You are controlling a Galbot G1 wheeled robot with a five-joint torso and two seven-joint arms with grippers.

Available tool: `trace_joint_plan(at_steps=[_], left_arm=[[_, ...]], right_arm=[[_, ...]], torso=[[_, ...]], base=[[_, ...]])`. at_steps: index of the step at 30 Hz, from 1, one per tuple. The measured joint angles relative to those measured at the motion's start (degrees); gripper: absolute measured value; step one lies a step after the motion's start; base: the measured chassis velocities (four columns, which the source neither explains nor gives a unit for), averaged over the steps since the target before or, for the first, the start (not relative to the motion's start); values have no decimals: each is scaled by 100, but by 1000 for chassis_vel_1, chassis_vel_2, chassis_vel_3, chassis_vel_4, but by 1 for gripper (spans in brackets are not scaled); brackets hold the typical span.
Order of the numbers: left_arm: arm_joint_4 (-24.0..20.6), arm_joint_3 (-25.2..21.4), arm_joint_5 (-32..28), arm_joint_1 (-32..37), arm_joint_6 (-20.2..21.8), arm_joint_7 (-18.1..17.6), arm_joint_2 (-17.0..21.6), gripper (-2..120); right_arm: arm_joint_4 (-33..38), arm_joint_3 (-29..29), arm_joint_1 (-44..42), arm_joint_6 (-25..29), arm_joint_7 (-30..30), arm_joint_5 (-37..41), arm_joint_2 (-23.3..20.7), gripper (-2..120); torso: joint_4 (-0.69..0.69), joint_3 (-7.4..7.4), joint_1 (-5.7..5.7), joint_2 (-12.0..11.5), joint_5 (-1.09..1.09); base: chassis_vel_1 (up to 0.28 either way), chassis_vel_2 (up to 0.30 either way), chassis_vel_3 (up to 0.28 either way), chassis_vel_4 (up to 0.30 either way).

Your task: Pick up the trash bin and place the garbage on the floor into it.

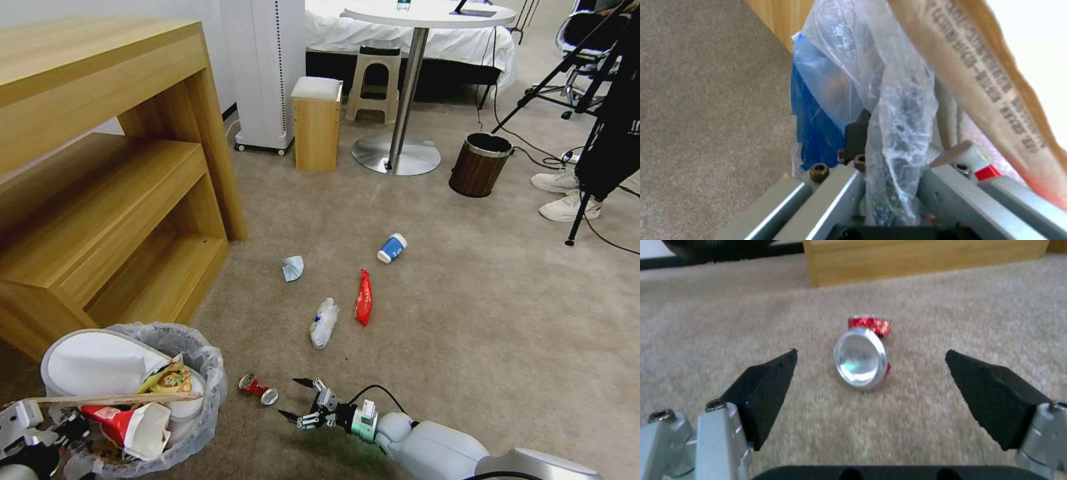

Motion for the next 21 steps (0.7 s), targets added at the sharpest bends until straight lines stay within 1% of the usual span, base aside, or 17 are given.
trace_joint_plan(at_steps=[17,19,21], left_arm=[[0,-112,-43,111,-15,-1,-4,0],[0,-132,-50,118,-15,-1,-2,0],[0,-136,-55,118,-17,-1,2,0]], right_arm=[[-566,118,100,-159,-63,-203,343,78],[-568,127,135,-188,-62,-203,381,72],[-567,127,151,-202,-60,-210,394,71]], torso=[[0,0,0,0,0],[1,0,0,0,0],[1,0,0,0,1]], base=[[0,0,0,0],[0,0,0,0],[0,0,0,0]])
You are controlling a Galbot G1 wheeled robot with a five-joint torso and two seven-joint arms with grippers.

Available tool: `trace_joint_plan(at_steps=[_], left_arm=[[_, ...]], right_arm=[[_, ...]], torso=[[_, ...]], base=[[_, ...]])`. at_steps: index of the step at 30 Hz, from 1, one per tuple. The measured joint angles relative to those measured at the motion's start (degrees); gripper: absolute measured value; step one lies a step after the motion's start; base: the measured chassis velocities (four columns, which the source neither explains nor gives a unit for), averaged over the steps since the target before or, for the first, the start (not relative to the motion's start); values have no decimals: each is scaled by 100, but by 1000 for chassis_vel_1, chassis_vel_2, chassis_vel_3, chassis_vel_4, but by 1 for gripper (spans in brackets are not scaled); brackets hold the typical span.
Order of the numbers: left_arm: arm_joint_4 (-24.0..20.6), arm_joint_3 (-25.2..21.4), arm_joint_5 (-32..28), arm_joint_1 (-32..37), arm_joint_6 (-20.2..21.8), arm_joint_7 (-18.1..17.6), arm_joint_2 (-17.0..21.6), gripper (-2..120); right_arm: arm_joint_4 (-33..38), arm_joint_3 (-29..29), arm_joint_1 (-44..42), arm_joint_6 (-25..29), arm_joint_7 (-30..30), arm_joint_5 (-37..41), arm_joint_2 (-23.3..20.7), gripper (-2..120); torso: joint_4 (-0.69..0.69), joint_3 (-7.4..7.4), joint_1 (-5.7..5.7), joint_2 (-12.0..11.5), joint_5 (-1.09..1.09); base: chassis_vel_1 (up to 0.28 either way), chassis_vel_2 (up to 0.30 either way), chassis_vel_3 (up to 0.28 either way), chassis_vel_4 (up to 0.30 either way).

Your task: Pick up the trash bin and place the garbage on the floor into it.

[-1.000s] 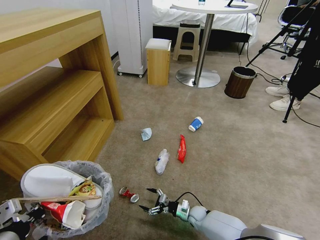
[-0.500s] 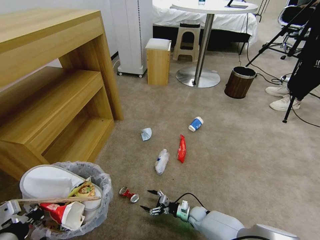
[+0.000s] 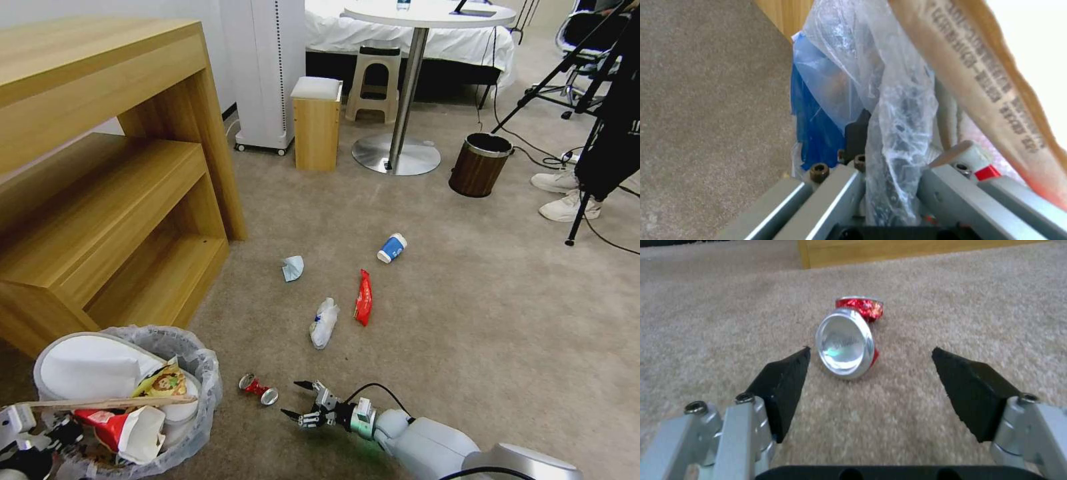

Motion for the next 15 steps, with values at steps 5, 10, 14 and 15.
trace_joint_plan(at_steps=[5,10,14,15], left_arm=[[0,18,-4,-11,-3,0,-6,0],[0,17,-5,-1,-4,1,-5,0],[0,14,-9,10,-5,0,-7,0],[0,5,-11,18,-6,0,-6,0]], right_arm=[[-5,-9,55,-29,12,-13,49,78],[-62,-36,143,-71,25,-22,125,84],[-82,-61,185,-101,28,-27,173,84],[-97,-80,189,-118,38,-28,192,84]], torso=[[0,0,0,0,0],[0,0,0,0,0],[0,0,0,0,0],[0,0,0,0,0]], base=[[0,0,0,0],[0,0,0,0],[0,0,0,0],[0,0,0,0]])
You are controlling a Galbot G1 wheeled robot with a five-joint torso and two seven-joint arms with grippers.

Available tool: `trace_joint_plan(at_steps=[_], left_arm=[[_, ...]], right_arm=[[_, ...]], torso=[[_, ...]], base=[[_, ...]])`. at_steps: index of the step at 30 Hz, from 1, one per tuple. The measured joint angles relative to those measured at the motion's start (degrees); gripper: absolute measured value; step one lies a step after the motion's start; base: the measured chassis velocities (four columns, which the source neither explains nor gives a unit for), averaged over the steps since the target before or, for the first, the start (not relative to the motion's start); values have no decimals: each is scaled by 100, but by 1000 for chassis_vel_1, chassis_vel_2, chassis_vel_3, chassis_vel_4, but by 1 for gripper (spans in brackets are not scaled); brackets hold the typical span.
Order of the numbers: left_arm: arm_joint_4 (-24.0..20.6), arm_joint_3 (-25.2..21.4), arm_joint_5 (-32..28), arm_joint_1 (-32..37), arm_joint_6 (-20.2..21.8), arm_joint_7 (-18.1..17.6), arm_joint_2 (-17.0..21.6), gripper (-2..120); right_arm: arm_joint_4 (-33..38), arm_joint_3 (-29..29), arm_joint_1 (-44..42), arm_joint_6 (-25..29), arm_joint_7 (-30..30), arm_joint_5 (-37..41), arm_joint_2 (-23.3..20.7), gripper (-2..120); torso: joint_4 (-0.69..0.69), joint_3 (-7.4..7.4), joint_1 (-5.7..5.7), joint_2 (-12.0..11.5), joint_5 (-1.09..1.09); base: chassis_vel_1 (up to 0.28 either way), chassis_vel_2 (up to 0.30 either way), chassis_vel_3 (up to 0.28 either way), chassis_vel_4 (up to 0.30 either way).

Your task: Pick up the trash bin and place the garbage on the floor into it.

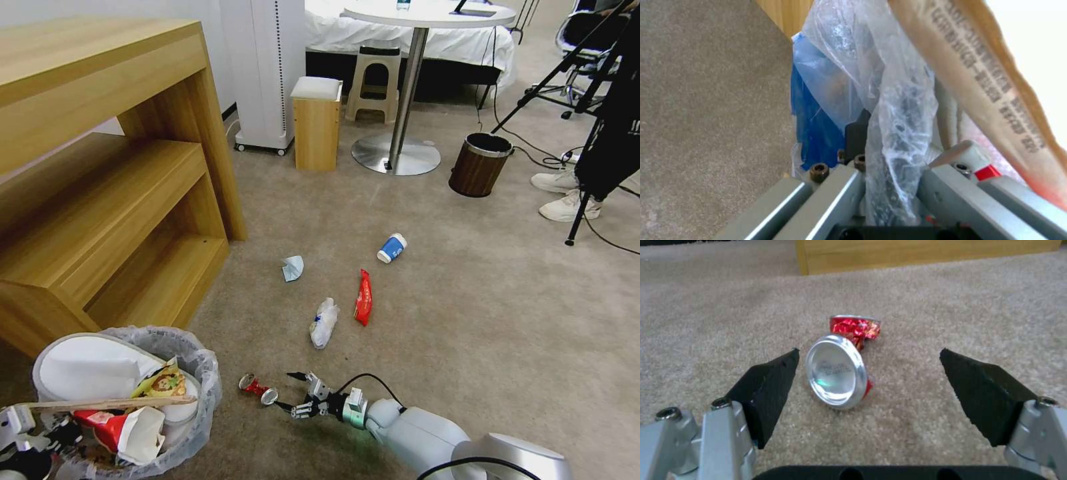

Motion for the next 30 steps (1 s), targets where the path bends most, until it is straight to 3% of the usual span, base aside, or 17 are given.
trace_joint_plan(at_steps=[30], left_arm=[[0,1,-16,-7,-40,26,30,0]], right_arm=[[-374,-211,-23,-108,136,-234,445,89]], torso=[[0,0,0,0,0]], base=[[0,0,0,0]])
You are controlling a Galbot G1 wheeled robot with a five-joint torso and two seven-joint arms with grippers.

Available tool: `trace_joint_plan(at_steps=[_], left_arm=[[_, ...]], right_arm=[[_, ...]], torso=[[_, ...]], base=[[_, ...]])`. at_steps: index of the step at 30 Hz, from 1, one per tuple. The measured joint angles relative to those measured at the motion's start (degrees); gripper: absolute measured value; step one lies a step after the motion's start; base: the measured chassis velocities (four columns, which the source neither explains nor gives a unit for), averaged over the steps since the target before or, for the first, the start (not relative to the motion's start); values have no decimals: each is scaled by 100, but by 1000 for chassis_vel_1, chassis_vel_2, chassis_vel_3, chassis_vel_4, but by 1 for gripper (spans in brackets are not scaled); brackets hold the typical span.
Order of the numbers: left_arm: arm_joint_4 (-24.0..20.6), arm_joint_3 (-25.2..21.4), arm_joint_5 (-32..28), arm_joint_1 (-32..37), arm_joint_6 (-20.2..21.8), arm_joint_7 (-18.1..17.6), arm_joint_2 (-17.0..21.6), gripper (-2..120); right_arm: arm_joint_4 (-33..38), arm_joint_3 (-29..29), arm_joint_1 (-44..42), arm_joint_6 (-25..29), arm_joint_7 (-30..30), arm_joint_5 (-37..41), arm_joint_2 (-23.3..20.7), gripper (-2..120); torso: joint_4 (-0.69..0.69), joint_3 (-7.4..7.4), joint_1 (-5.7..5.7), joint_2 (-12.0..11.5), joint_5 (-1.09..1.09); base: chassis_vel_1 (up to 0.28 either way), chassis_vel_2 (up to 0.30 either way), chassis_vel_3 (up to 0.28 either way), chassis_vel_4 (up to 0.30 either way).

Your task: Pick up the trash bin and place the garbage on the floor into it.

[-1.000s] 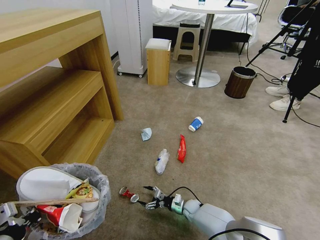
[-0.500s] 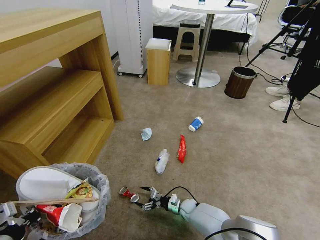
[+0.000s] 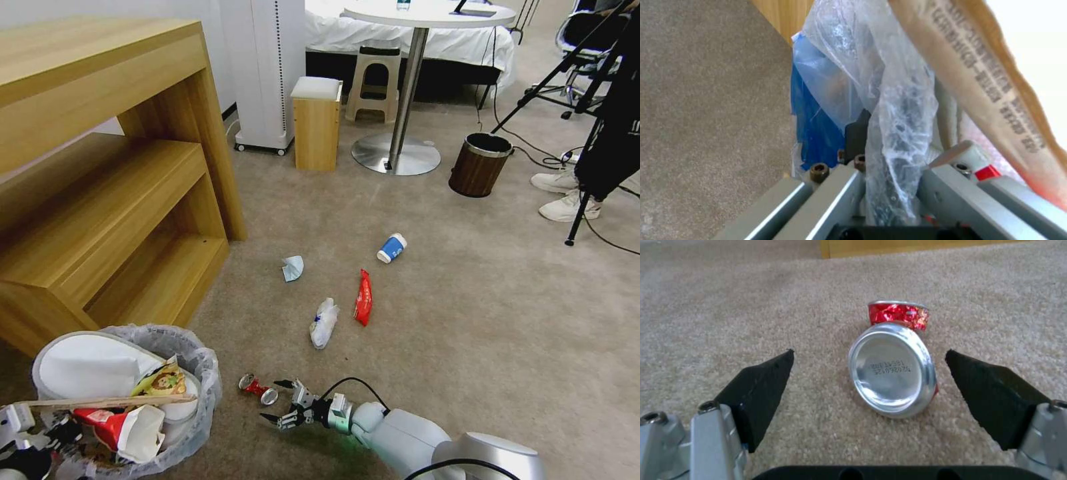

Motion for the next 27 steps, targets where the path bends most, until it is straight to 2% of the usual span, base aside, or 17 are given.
trace_joint_plan(at_steps=[10,12,13,15,16,20,21,24,27], left_arm=[[0,-10,0,11,-26,10,10,0],[0,-8,0,11,-31,12,8,0],[0,-8,0,11,-31,12,8,0],[0,6,2,8,-34,12,-2,0],[0,6,2,8,-34,12,-2,0],[0,10,6,13,-44,19,-22,0],[0,10,6,13,-44,19,-22,0],[0,18,12,12,-56,25,-21,0],[0,29,16,10,-64,30,-19,0]], right_arm=[[-97,12,-3,-61,58,-49,85,87],[-113,15,4,-95,97,-61,119,78],[-113,15,4,-95,97,-61,119,78],[-162,21,30,-140,189,-100,170,68],[-162,21,30,-140,189,-100,170,68],[-174,24,43,-190,289,-172,209,48],[-174,24,43,-190,289,-172,209,48],[-173,33,42,-192,329,-191,196,35],[-169,34,41,-191,334,-202,185,30]], torso=[[-1,0,0,0,0],[0,0,0,0,0],[0,0,0,0,0],[0,0,0,0,0],[0,0,0,0,0],[0,0,0,0,0],[0,0,0,0,0],[0,0,0,1,0],[0,0,0,0,1]], base=[[0,0,0,0],[0,0,0,0],[0,0,0,0],[0,0,0,0],[0,0,0,0],[0,0,0,0],[0,0,0,0],[0,0,0,0],[0,0,0,0]])
